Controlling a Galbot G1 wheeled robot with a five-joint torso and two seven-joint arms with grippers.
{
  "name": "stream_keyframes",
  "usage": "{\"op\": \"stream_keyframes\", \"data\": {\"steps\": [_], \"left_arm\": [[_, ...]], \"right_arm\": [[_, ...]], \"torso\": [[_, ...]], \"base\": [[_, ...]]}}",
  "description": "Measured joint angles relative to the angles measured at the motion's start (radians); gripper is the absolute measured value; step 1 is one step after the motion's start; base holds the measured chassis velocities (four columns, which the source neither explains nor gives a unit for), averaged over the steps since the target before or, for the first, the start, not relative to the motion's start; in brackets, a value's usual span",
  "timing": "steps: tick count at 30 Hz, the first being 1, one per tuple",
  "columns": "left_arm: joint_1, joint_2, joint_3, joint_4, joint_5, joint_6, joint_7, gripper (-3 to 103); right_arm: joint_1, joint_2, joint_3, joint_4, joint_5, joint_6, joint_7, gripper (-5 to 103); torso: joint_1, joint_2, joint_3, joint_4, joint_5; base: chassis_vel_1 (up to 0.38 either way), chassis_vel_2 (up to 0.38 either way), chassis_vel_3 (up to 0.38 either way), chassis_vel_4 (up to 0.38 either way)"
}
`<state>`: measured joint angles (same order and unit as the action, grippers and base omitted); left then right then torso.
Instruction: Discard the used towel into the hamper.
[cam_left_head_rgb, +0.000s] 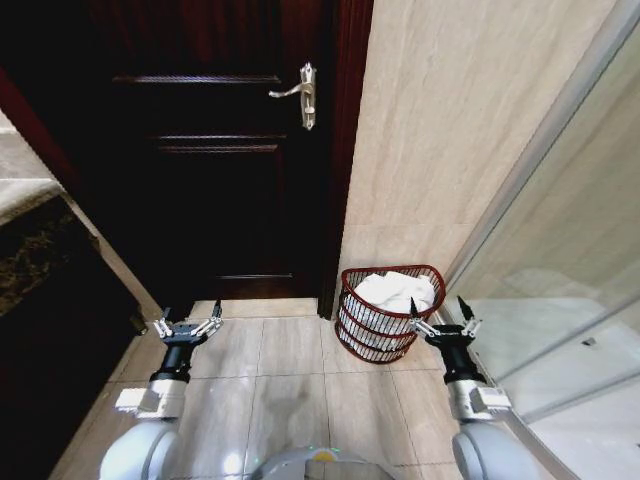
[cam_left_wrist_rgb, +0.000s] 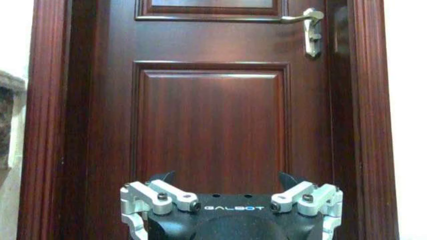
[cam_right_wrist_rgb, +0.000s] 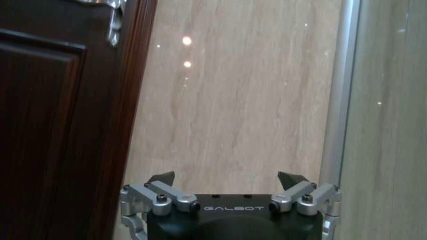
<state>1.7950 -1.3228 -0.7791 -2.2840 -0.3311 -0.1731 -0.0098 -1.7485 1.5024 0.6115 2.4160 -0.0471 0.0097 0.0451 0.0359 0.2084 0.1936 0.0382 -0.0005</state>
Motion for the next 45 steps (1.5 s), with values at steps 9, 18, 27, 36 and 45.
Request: {"op": "stream_keyframes", "data": {"steps": [9,18,27,36,45], "left_arm": [[-0.001,-0.013,0.004,-0.038,0.006,0.026,-0.006,100],[-0.015,-0.013,0.003,-0.025,0.007,0.042,-0.012,100],[-0.017,-0.03,0.005,-0.008,0.035,0.026,-0.017,100],[-0.037,-0.045,0.008,-0.007,0.056,0.029,-0.015,100],[-0.039,-0.05,0.006,0.007,0.074,0.017,-0.01,100]], "right_arm": [[-0.003,-0.044,-0.019,0.075,0.048,-0.093,0.056,100],[-0.015,-0.068,-0.003,0.089,0.094,-0.117,0.08,100],[-0.011,-0.102,-0.013,0.088,0.126,-0.189,0.126,100],[0.003,-0.128,-0.016,0.087,0.157,-0.224,0.158,100],[0.008,-0.137,-0.029,0.085,0.159,-0.233,0.163,100]], "torso": [[0.006,0.021,0.016,0.0002,0.0003],[0.015,0.051,0.036,0.0001,0.0003],[0.028,0.088,0.061,0.0002,0.0004],[0.039,0.126,0.087,0.0002,0.0005],[0.053,0.165,0.111,0.0002,0.0005]], "base": [[0.0,0.0,0.0,0.0],[0.0,0.0,0.0,0.0],[0.0,0.0,0.0,0.0],[0.0,0.0,0.0,0.0],[0.0,0.0,0.0,0.0]]}}
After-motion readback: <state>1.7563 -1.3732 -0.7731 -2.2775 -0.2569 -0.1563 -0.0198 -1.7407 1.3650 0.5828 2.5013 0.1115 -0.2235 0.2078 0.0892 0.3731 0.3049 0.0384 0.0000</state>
